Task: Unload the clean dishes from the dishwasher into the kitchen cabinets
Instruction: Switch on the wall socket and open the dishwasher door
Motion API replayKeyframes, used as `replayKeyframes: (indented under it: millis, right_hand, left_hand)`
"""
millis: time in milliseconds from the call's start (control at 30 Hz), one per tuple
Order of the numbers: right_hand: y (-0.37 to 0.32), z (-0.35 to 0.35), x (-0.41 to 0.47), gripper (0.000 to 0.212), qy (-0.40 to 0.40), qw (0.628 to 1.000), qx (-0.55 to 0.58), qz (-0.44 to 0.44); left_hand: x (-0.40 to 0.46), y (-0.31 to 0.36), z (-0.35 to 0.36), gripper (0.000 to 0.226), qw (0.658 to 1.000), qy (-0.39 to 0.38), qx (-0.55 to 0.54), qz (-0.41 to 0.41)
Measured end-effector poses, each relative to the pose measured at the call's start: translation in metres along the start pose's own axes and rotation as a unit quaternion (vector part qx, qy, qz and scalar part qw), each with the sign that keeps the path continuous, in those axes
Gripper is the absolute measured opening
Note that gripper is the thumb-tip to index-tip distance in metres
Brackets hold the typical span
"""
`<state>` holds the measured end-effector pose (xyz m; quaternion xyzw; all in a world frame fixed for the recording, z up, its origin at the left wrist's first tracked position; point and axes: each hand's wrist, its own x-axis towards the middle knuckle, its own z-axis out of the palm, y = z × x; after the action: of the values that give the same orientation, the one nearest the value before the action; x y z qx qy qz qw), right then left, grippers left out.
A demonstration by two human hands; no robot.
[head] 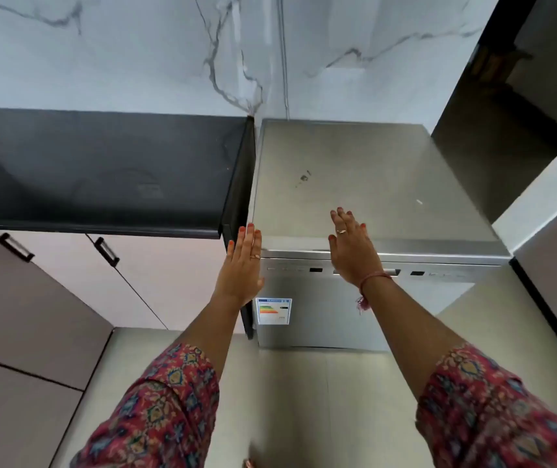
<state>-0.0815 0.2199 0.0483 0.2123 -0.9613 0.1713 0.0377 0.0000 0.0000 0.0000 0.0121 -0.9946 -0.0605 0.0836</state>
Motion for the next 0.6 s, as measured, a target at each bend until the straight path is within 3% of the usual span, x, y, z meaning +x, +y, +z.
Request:
replayKeyframes:
  millis: [200,400,600]
  right_hand:
    - [0.022,0.053,0.041,0.052,-0.107,0.991,0.037,0.07]
    - [0.027,0.08,0.051,0.049,-0.026,0.996,-0.013,0.083]
    - [0.029,0.082,0.048,0.049,-0.016,0.996,-0.023,0.088]
  left_hand:
    - [0.037,-0.015,0.042,0.088,0.999,-0.041,-0.013,0.025]
    - [0.054,-0.02,0.067,0.082,0.996,0.055,-0.056,0.039]
    - [0.05,-0.016,0.078,0.083,0.993,0.103,-0.022,0.055]
